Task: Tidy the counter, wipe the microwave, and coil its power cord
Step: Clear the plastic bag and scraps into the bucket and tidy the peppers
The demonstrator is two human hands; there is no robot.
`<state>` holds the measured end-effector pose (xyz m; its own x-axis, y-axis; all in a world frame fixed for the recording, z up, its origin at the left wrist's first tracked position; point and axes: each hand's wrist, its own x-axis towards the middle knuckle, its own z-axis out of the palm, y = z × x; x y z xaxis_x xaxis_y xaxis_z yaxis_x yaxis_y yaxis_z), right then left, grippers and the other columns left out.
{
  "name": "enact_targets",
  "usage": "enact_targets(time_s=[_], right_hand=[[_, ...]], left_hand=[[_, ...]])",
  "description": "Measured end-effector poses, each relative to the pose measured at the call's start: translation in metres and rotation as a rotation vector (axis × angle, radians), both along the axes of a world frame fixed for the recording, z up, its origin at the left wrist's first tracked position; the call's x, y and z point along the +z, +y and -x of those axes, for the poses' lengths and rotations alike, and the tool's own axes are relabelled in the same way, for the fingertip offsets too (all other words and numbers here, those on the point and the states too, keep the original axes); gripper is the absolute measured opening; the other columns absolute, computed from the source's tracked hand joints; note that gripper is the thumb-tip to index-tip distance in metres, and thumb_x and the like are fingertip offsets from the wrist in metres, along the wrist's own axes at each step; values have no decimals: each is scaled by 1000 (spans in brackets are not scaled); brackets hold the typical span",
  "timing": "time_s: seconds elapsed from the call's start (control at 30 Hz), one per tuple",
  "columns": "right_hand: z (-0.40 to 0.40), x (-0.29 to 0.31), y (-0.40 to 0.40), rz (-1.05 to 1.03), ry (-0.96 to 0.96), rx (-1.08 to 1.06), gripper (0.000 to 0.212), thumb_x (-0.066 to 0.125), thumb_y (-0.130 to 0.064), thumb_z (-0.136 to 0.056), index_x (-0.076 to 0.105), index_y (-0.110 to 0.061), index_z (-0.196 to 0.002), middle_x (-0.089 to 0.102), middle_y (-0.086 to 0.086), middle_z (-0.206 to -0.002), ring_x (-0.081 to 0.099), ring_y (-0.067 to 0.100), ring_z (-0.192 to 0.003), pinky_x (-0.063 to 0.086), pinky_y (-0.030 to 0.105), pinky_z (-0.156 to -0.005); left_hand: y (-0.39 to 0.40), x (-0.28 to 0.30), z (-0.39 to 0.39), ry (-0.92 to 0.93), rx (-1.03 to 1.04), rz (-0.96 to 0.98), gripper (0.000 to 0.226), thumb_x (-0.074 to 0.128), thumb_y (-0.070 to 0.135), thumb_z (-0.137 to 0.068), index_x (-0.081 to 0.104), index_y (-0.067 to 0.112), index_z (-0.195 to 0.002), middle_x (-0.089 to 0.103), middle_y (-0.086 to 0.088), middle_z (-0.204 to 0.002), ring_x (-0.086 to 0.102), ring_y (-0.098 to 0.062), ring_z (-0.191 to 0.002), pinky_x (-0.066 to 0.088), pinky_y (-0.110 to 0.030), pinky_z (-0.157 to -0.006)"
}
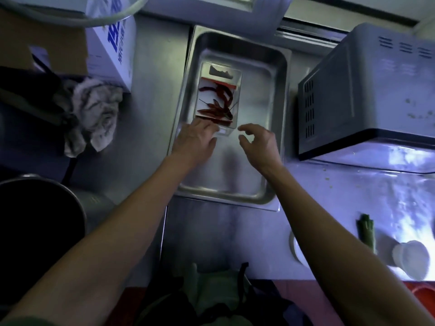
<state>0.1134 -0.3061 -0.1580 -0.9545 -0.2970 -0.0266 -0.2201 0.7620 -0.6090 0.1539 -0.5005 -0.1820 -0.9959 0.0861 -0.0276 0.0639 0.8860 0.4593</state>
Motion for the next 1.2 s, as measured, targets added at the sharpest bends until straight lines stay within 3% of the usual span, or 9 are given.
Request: enact_targets(time_s=[0.2, 0.5, 0.73, 0.97, 1.03, 1.1, 1.2], right_hand=[[-44, -9, 38, -45, -50, -49, 27, 65, -15, -90, 71, -16, -116, 70, 1, -116, 62, 10, -98, 37, 13, -76], [-96, 4, 119, 13, 51, -124, 26, 67, -7, -85, 72, -10, -110, 72, 7, -111, 67, 27, -98, 44, 22, -83], [-173, 2, 221, 21, -40, -261, 36, 64, -17, -91, 63, -16, -127, 67, 9, -123, 62, 29, -112, 50, 38, -93], [-270, 14, 331, 45, -24, -390, 34, 67, -17, -89, 66, -14, -123, 69, 5, -121, 63, 23, -106, 45, 28, -90], [-297, 19, 361, 25, 5, -420, 32, 67, -18, -90, 67, -14, -122, 70, 4, -119, 63, 19, -91, 40, 21, -80], [-324, 23, 390, 21, -7, -492, 32, 66, -20, -90, 67, -17, -122, 70, 3, -114, 59, 15, -81, 40, 25, -76], [-360, 29, 431, 18, -36, -588, 32, 63, -18, -88, 68, -19, -120, 71, 4, -109, 64, 23, -96, 46, 30, -81]], left_hand=[[29, 2, -27, -103, -134, 59, 39, 50, 29, -99, 56, 16, -135, 54, -6, -141, 42, -26, -132, 36, -42, -101], [104, 6, -57, -142, -222, 152, 44, 51, 37, -98, 53, 22, -138, 53, 0, -143, 44, -24, -131, 40, -44, -99], [194, 19, -103, -102, -318, 166, 51, 51, 41, -97, 48, 18, -142, 46, -3, -150, 39, -26, -137, 40, -45, -104], [302, 34, -162, -97, -487, 268, 57, 48, 51, -98, 40, 22, -147, 42, 1, -152, 38, -24, -137, 40, -44, -105], [335, 39, -175, -86, -526, 286, 54, 48, 50, -98, 42, 23, -144, 42, 5, -151, 38, -21, -137, 38, -42, -103], [369, 43, -189, -57, -581, 299, 53, 47, 47, -98, 42, 22, -145, 42, 6, -152, 37, -20, -137, 37, -41, -104], [417, 51, -206, -43, -660, 303, 57, 46, 46, -99, 38, 21, -149, 40, 2, -154, 35, -21, -141, 33, -43, -111]])
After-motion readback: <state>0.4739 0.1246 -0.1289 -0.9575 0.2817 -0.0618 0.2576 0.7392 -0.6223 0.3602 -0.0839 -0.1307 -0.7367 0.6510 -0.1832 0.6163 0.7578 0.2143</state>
